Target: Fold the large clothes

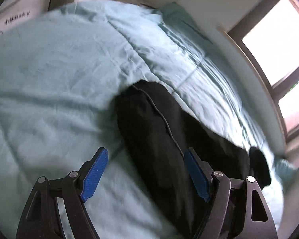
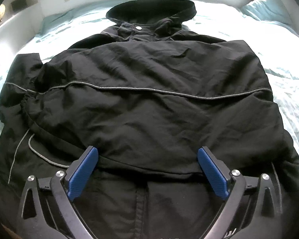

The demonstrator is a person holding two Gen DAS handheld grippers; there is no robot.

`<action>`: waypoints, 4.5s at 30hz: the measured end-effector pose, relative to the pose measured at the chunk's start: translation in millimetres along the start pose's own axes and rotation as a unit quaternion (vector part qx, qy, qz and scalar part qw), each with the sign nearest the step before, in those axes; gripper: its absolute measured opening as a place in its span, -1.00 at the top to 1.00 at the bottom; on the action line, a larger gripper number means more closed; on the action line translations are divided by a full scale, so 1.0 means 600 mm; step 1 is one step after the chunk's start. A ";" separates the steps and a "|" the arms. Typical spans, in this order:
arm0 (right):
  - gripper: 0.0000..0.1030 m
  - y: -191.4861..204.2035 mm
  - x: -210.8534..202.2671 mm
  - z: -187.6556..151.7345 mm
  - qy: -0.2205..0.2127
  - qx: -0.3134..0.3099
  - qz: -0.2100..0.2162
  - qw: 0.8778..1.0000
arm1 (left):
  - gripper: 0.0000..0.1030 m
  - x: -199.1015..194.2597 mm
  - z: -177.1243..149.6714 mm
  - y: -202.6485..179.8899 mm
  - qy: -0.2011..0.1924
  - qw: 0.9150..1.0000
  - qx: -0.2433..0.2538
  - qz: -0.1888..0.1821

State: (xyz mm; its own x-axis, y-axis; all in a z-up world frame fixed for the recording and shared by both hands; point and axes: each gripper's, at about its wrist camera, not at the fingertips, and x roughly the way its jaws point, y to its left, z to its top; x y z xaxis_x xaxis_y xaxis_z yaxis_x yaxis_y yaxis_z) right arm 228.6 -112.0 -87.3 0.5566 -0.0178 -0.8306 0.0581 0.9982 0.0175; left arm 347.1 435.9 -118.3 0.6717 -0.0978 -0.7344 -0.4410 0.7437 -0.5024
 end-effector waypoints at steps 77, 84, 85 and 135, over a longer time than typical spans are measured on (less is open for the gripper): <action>-0.69 -0.205 -0.077 0.095 0.043 0.186 0.130 0.973 | 0.20 -0.084 -0.523 -0.577 0.194 0.872 0.378 -0.243; -0.21 -0.186 0.008 0.120 0.078 0.199 0.128 0.969 | 0.20 -0.072 -0.434 -0.501 0.170 0.904 0.331 -0.209; -0.11 -0.182 0.013 0.120 0.083 0.194 0.123 0.970 | 0.20 -0.068 -0.428 -0.492 0.168 0.907 0.327 -0.204; -0.50 -0.052 0.033 0.125 0.070 0.065 -0.031 0.995 | 0.01 0.038 -0.519 -0.466 0.113 0.880 0.456 -0.076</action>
State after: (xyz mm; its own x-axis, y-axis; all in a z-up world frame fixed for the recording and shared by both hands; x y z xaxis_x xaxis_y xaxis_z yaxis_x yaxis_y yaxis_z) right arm 300.1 -147.6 -62.4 0.4290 -0.0610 -0.9012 0.2000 0.9794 0.0289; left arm 300.5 19.7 -136.7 0.5013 -0.2941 -0.8138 0.3738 0.9218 -0.1029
